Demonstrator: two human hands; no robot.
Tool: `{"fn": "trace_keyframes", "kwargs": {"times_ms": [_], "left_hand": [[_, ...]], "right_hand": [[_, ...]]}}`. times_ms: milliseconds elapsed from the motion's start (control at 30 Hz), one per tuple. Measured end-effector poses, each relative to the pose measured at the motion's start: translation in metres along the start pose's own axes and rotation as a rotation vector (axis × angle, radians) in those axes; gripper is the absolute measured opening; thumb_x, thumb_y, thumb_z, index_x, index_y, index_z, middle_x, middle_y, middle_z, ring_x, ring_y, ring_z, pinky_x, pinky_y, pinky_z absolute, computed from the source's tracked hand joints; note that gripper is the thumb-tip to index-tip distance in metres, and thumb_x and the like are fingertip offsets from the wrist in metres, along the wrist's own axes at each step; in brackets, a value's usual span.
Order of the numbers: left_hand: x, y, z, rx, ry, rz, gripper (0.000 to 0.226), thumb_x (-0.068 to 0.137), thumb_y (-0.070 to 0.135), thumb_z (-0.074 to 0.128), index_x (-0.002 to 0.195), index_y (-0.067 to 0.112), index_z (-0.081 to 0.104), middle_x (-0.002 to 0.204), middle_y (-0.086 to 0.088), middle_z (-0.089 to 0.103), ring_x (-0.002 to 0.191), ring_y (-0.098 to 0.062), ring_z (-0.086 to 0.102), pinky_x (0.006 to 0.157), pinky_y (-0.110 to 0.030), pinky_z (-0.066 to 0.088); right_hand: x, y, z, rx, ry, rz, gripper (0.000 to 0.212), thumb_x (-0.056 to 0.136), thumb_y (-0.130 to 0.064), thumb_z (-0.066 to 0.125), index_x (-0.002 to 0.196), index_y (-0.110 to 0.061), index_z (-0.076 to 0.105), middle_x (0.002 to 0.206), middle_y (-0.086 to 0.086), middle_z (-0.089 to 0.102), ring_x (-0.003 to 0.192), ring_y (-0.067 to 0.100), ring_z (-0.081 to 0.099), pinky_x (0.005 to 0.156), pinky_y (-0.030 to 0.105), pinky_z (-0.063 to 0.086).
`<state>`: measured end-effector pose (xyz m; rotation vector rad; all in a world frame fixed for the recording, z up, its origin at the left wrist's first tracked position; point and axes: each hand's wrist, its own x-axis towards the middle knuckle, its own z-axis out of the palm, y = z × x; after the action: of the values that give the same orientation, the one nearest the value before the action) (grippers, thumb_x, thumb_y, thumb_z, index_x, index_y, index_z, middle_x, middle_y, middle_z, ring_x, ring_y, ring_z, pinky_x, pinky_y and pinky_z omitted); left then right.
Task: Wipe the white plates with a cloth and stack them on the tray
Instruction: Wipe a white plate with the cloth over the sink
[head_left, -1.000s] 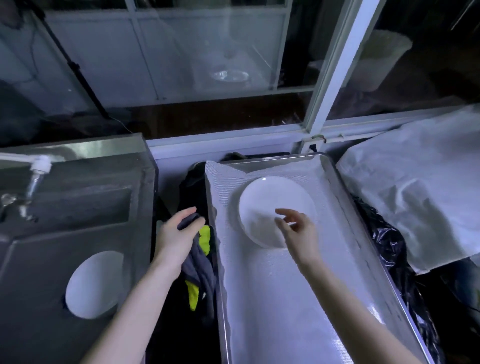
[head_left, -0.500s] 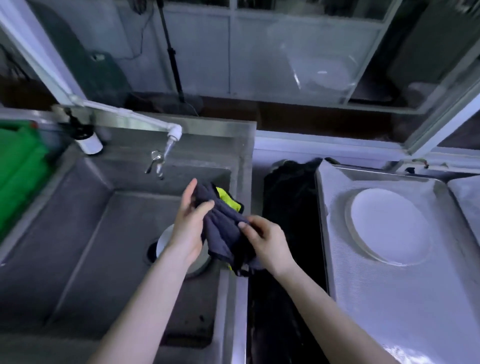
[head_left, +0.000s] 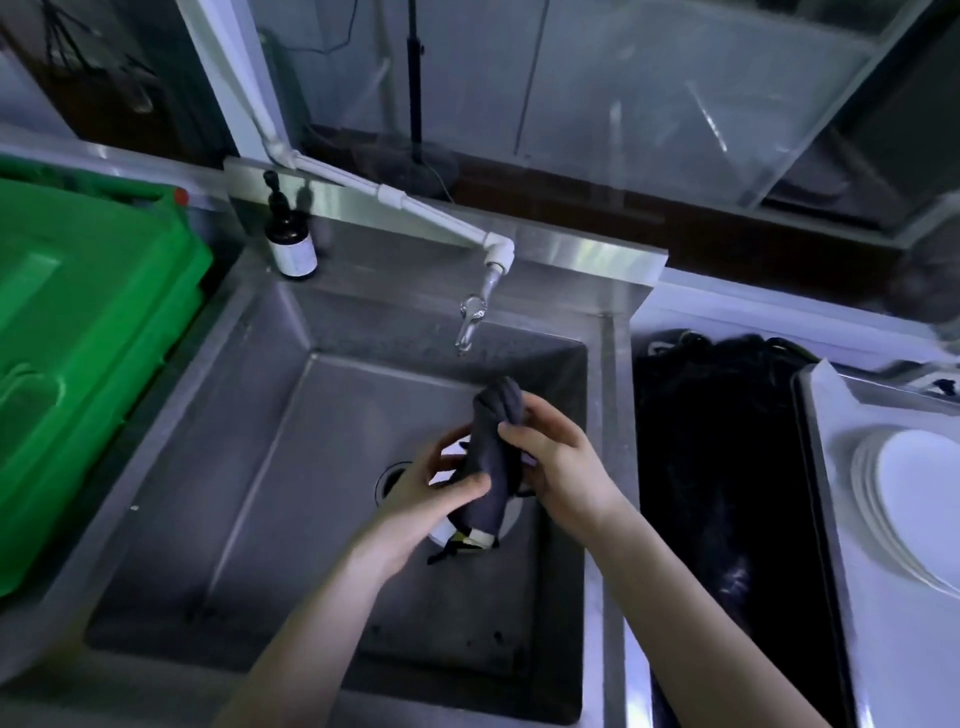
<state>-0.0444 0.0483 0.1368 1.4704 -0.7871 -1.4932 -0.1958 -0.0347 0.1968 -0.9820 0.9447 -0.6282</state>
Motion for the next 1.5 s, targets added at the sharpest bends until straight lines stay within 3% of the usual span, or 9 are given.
{"fn": "trace_keyframes", "kwargs": {"times_ms": [133,300,400,467,567,700,1000,1333,1500], "left_hand": [[0.014,-0.002,-0.024,0.066,0.081,-0.010,0.040,0.055,0.049,0.083,0.093,0.048,0.071,0.096,0.004,0.077,0.088,-0.010,0.072,0.070,-0.023,0.055],[0.038,-0.011,-0.052,0.082,0.309,-0.028,0.024,0.070,0.026,0.080,0.078,0.007,0.070,0.084,-0.008,0.064,0.075,-0.006,0.064,0.072,-0.029,0.044],[0.051,-0.021,-0.068,0.010,0.352,-0.064,0.034,0.084,0.014,0.075,0.111,0.023,0.057,0.107,0.009,0.061,0.084,0.010,0.062,0.068,-0.011,0.046],[0.060,-0.034,-0.078,-0.021,0.336,-0.091,0.052,0.088,0.014,0.071,0.130,0.031,0.046,0.112,0.014,0.060,0.091,0.009,0.063,0.070,-0.012,0.048],[0.070,-0.049,-0.087,0.098,0.297,-0.130,0.007,0.089,0.024,0.065,0.090,0.031,0.065,0.085,0.016,0.067,0.078,-0.003,0.064,0.068,-0.023,0.046],[0.092,-0.077,-0.094,0.180,0.370,-0.165,0.023,0.081,0.037,0.057,0.063,0.024,0.059,0.058,0.011,0.057,0.065,-0.016,0.055,0.061,-0.032,0.041],[0.141,-0.141,-0.105,0.178,0.184,-0.526,0.025,0.073,0.038,0.059,0.084,0.023,0.076,0.093,-0.005,0.076,0.098,-0.028,0.068,0.097,-0.052,0.050],[0.159,-0.154,-0.098,0.006,0.050,-0.606,0.017,0.088,0.016,0.054,0.079,0.013,0.068,0.074,-0.005,0.066,0.073,-0.015,0.064,0.064,-0.027,0.048],[0.155,-0.159,-0.103,-0.177,0.084,-0.615,0.015,0.083,0.020,0.058,0.088,0.013,0.070,0.084,-0.007,0.066,0.080,-0.017,0.064,0.071,-0.029,0.047]], "right_hand": [[0.024,0.010,0.011,-0.113,-0.021,0.029,0.036,0.091,0.019,0.046,0.125,0.014,0.054,0.107,0.021,0.060,0.099,0.032,0.056,0.084,0.046,0.042],[0.062,0.036,0.008,-0.261,0.064,0.152,0.031,0.094,0.009,0.056,0.114,-0.012,0.067,0.094,0.010,0.066,0.077,0.018,0.063,0.068,0.027,0.054],[0.095,0.073,-0.008,-0.342,0.224,0.317,0.032,0.097,-0.002,0.052,0.125,-0.013,0.065,0.092,0.005,0.066,0.073,0.017,0.062,0.067,0.027,0.054],[0.112,0.102,-0.027,-0.472,0.292,0.432,0.034,0.096,-0.008,0.055,0.128,-0.013,0.065,0.094,0.005,0.066,0.077,0.020,0.061,0.072,0.032,0.053],[0.126,0.139,-0.053,-0.664,0.304,0.571,0.039,0.094,-0.017,0.061,0.134,-0.017,0.062,0.104,0.008,0.065,0.096,0.026,0.064,0.088,0.038,0.052],[0.136,0.175,-0.078,-0.817,0.305,0.637,0.049,0.095,-0.021,0.062,0.143,-0.013,0.051,0.134,0.013,0.062,0.121,0.031,0.059,0.093,0.033,0.047],[0.150,0.225,-0.094,-0.735,0.426,0.675,0.052,0.096,-0.014,0.059,0.146,-0.013,0.045,0.141,0.016,0.054,0.123,0.040,0.055,0.095,0.043,0.049],[0.156,0.236,-0.098,-0.641,0.563,0.709,0.048,0.091,-0.018,0.068,0.136,-0.012,0.051,0.133,0.013,0.059,0.115,0.036,0.060,0.080,0.036,0.048],[0.157,0.233,-0.097,-0.581,0.562,0.678,0.044,0.092,-0.024,0.068,0.130,-0.007,0.054,0.122,0.015,0.064,0.098,0.030,0.059,0.081,0.041,0.051]]}}
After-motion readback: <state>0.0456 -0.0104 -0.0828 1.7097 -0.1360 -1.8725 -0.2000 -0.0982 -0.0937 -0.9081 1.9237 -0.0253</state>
